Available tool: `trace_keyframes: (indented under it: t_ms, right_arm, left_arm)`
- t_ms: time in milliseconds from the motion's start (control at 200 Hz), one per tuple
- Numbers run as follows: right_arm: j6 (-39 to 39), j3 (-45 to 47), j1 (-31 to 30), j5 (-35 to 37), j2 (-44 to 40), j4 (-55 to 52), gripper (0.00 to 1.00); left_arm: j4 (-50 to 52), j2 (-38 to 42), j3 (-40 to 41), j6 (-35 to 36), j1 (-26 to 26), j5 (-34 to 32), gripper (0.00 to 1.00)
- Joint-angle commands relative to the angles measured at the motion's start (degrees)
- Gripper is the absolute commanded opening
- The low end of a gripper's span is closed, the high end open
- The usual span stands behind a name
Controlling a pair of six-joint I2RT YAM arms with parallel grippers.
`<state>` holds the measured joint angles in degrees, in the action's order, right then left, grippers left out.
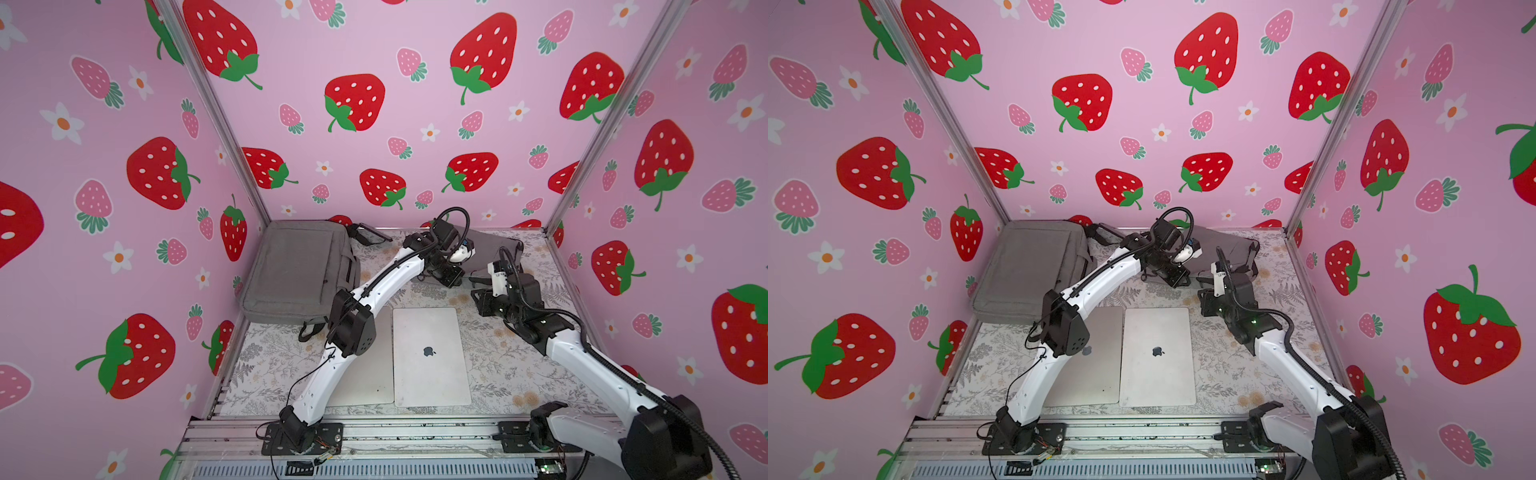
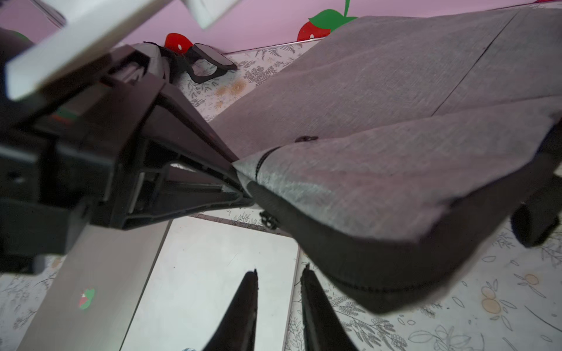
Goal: Open the zippered laptop bag and take out the laptop
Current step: Unzip the zipper on the zippered laptop bag.
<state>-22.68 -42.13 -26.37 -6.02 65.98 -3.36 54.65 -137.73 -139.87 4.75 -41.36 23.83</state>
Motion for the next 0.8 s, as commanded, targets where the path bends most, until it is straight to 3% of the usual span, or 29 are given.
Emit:
trace_keyframes:
  t_ms: [0, 310, 595, 795]
  right_arm:
    - [2.8, -3.0, -2.0, 4.2, 0.9, 0.4, 0.27]
    - [0.6, -4.7, -3.5, 14.9, 3.8, -1.5, 0.3]
    - [-0.6, -4.5, -3.5, 14.9, 4.1, -1.1, 0.29]
    - [-1.2, -4.6, -3.5, 20.2, 4.0, -6.0, 0.21]
  left_arm:
    - [1.9, 1.5, -3.2, -2.9, -1.0, 3.7, 0.0]
    - [1.8, 1.8, -2.7, -4.1, -1.4, 5.2, 0.0]
    - [1.6, 2.2, -1.1, -5.3, -2.8, 6.5, 0.0]
    - [1.2, 3.1, 0.0, -6.5, -3.8, 8.2, 0.0]
